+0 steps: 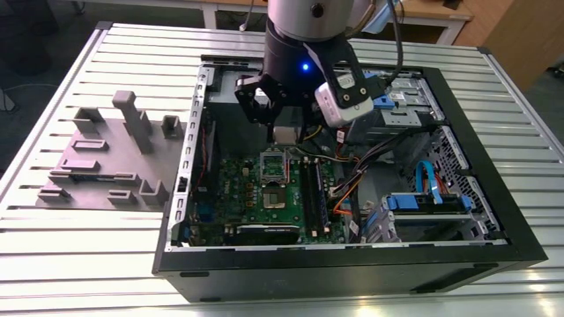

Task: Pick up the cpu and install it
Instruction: 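Place the cpu into insertion slot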

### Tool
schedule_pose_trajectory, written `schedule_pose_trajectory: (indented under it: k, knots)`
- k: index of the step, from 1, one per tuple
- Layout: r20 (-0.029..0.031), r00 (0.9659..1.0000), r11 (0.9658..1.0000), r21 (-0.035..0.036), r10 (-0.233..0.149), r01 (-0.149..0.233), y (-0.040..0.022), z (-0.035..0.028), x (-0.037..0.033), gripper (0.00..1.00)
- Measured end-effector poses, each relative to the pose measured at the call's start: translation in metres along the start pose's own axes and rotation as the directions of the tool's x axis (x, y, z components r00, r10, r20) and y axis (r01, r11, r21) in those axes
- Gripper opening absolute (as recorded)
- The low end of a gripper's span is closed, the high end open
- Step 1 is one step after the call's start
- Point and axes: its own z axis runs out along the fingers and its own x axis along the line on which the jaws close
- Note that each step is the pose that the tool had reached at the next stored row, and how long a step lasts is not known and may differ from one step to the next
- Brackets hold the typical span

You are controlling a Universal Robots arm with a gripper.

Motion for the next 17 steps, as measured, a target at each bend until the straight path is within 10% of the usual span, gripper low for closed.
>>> schedule_pose_trajectory:
  k: [17]
  knots:
    - [-0.005, 0.9996, 0.9997, 0.0003, -0.026, 0.026, -0.0167, 0.0304, -0.0006, 0.47]
